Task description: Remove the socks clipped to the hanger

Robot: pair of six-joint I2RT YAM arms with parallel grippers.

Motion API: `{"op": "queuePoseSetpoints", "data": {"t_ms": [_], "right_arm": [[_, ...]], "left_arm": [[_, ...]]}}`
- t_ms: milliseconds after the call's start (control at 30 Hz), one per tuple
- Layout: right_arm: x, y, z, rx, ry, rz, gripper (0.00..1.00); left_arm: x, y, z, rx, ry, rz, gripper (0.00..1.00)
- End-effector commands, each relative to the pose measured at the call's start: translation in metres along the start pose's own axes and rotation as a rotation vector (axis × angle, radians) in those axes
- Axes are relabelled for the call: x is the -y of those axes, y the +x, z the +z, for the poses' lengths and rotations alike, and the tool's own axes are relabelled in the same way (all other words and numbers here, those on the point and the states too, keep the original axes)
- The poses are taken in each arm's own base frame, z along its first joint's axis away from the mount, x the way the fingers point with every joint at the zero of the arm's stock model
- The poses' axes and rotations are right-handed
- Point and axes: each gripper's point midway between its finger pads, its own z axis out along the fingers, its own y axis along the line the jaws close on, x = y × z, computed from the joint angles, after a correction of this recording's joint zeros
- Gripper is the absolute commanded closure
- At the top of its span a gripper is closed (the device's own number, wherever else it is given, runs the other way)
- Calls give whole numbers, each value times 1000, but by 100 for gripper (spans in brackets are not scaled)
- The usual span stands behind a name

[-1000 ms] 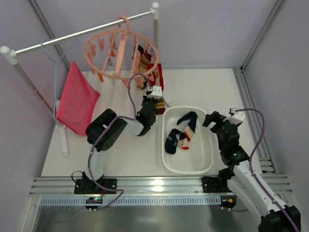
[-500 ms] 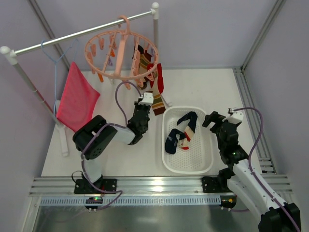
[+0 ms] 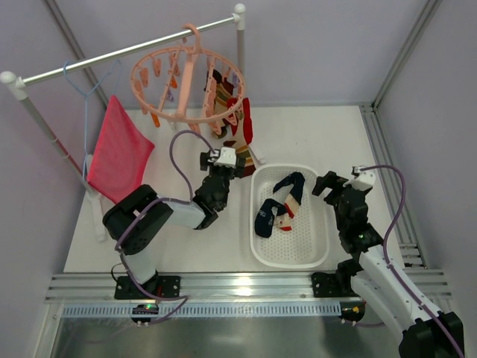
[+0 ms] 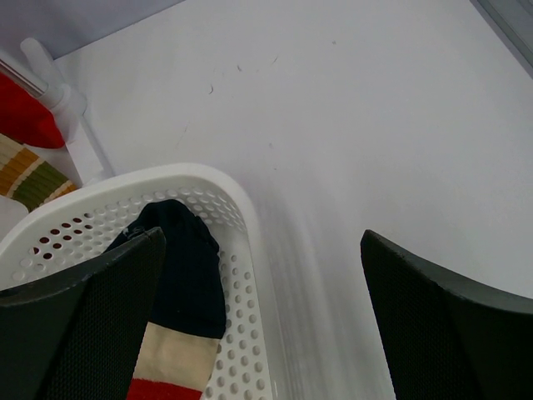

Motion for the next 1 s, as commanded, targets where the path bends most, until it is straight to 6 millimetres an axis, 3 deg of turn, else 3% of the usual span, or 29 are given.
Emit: {"op": "queuePoseSetpoints", "data": {"t_ms": [0,167,433,567,667,800,967], "right_arm": [[-2,-15,0,62,-8,4,1],[-4,-15,2,61,-19,2,1],[-9,-17,5,65,-32,-4,1],[-10,-20,5,74,-37,-5,1],[-10,-22,5,82,-34,-7,1],[-9,-21,6,81,-32,-10,1],[-8,-22,6,81,-28,-18,1]], "left_arm": [[11,-25,14,85,38,-93,7],[14,-33,37,123,70,-103,6],[11,-15,79,117,66,-52,5],[11,-8,88,122,70,-50,6],[13,-4,92,133,72,-44,11],[13,-6,95,165,63,-42,31],[15,-6,100,184,55,-22,40]]}}
